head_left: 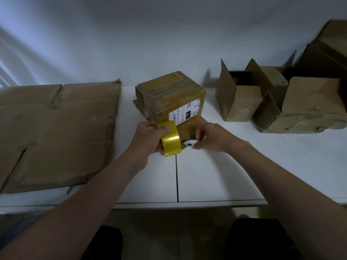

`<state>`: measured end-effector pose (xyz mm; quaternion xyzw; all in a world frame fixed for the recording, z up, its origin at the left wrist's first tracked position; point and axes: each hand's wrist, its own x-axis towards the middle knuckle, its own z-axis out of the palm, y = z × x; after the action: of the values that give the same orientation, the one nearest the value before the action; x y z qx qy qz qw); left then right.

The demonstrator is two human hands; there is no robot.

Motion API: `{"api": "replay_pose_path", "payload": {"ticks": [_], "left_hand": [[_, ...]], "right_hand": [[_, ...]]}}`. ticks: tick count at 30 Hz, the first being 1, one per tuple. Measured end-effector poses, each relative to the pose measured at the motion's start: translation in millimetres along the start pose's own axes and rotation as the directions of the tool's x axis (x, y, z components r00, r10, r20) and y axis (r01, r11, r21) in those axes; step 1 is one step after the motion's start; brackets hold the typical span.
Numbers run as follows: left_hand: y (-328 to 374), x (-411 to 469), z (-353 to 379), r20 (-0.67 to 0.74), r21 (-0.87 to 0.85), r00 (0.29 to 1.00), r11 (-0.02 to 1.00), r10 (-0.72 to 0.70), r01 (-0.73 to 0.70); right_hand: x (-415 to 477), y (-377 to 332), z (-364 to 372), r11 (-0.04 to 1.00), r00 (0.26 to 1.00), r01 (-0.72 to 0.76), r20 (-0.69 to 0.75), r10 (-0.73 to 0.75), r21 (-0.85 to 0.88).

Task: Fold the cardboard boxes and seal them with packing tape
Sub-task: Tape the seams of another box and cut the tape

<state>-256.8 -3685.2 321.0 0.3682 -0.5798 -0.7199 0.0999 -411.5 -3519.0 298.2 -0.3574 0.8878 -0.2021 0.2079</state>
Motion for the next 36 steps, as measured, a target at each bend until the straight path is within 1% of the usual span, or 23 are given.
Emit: {"api": "replay_pose_path", "payload": {"ticks": [3, 5, 7, 8, 10, 12, 15, 16, 19, 22, 23, 25, 26, 29, 30, 31, 32, 34, 35, 36], "left_hand": [[-1.2, 0.6, -1.0, 0.038, 0.020, 0.999, 1.000, 0.017, -0.018], [-2.6, -0.1, -0.5, 0.068, 0.036, 0.997, 0.999, 0.027, -0.029], [-4.4, 1.4, 0.3, 0.075, 0.043, 0.997, 0.999, 0.026, -0.030], [-5.2, 2.5, 0.3, 0.077, 0.043, 0.997, 0.999, 0.024, -0.027], [-6.9, 3.8, -0.2, 0.084, 0.044, 0.996, 0.999, 0.025, -0.028], [-7.8, 5.3, -1.6, 0.091, 0.043, 0.996, 0.999, 0.025, -0.029], [-7.5, 9.2, -3.6, 0.117, 0.045, 0.992, 0.998, 0.036, -0.042], [-6.6, 10.1, -4.5, 0.121, 0.047, 0.992, 0.998, 0.042, -0.048], [-3.8, 7.2, -6.4, 0.096, 0.036, 0.994, 0.998, 0.043, -0.047], [1.3, 1.1, -13.9, 0.053, 0.035, 0.997, 0.998, 0.052, -0.054], [4.1, -1.4, -18.4, 0.054, 0.045, 0.997, 0.997, 0.055, -0.058], [9.9, -9.6, -28.7, 0.087, 0.040, 0.996, 0.998, 0.038, -0.041], [11.2, -15.5, -33.9, 0.108, 0.031, 0.994, 0.999, 0.019, -0.023], [4.5, -39.7, -47.4, 0.155, 0.033, 0.988, 0.999, -0.028, 0.023], [-0.7, -47.9, -51.5, 0.164, 0.040, 0.986, 0.999, -0.039, 0.033], [-5.9, -55.7, -54.8, 0.174, 0.049, 0.984, 0.998, -0.047, 0.039], [-10.3, -62.7, -57.7, 0.185, 0.053, 0.982, 0.998, -0.047, 0.038], [-17.0, -75.7, -62.5, 0.193, 0.040, 0.980, 0.999, -0.040, 0.033], [-19.9, -81.3, -63.8, 0.184, 0.029, 0.982, 0.999, -0.039, 0.034], [-22.8, -85.7, -64.6, 0.170, 0.021, 0.985, 0.999, -0.039, 0.036]], "right_hand": [[-1.1, 2.0, -14.1, 0.998, 0.999, 0.043, -0.028, -0.041, 0.046], [0.9, 0.6, -24.6, 0.993, 0.995, 0.054, -0.085, -0.046, 0.103], [1.2, -4.0, -35.1, 0.968, 0.974, 0.103, -0.219, -0.051, 0.229], [2.1, -7.0, -38.9, 0.946, 0.952, 0.152, -0.298, -0.063, 0.286], [8.9, -10.8, -40.9, 0.915, 0.907, 0.233, -0.414, -0.082, 0.329], [19.6, -13.8, -38.8, 0.899, 0.897, 0.245, -0.437, -0.068, 0.364], [30.4, -23.3, -34.9, 0.849, 0.914, 0.219, -0.405, -0.006, 0.481], [32.6, -26.6, -33.3, 0.845, 0.914, 0.219, -0.405, -0.004, 0.487], [32.4, -38.5, -27.5, 0.873, 0.897, 0.202, -0.441, 0.017, 0.444], [20.5, -52.2, -21.8, 0.884, 0.884, 0.214, -0.468, 0.006, 0.416], [13.3, -57.2, -20.3, 0.906, 0.879, 0.200, -0.477, 0.002, 0.372], [-2.4, -64.3, -17.3, 0.958, 0.866, 0.127, -0.499, 0.018, 0.255], [-9.4, -65.5, -14.0, 0.970, 0.864, 0.091, -0.503, 0.035, 0.225], [-35.2, -69.4, -7.5, 0.979, 0.887, -0.023, -0.448, 0.114, 0.202], [-46.4, -72.0, -6.6, 0.979, 0.896, -0.039, -0.427, 0.122, 0.198], [-57.1, -73.2, -5.7, 0.986, 0.903, -0.045, -0.415, 0.109, 0.160], [-67.1, -73.9, -5.2, 0.995, 0.904, -0.050, -0.419, 0.082, 0.085], [-82.2, -75.8, -5.4, 0.991, 0.879, -0.058, -0.477, -0.009, -0.124], [-86.8, -79.6, -6.3, 0.981, 0.857, -0.022, -0.510, -0.080, -0.191], [-90.1, -85.7, -7.2, 0.979, 0.839, 0.056, -0.523, -0.153, -0.196]]}}
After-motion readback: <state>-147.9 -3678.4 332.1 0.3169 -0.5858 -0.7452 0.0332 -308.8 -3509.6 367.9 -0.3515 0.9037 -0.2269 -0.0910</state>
